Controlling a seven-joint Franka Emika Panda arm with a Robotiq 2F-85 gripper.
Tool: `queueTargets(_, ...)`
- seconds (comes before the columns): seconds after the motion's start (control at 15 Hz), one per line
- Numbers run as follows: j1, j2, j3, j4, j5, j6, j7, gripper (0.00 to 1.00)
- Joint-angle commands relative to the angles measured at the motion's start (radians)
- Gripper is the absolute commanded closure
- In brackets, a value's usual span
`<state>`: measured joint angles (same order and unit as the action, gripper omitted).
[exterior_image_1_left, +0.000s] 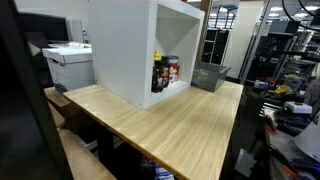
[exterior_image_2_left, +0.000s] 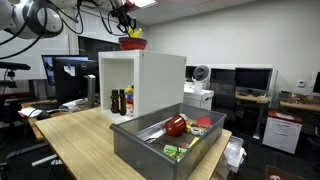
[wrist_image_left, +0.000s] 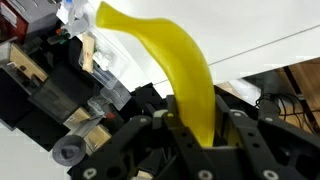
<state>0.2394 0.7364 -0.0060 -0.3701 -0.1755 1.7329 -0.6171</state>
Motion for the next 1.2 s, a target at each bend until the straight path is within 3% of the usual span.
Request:
queueTargets(0.0,0.070,-0.022,-0.047,-0.028,-0.077,-0.015,0.027,0.88)
queueTargets(0.47,0.062,-0.026,0.038,-0.032,0.020,-0.020,-0.036,0.88)
queueTargets(0.67,0.059,-0.031,0.081,-0.037,0.075,-0.068,-0.052,0.88)
queueTargets(1.13,0.083,-0.051,0.088,-0.039,0.081,-0.238,0.010,0.88)
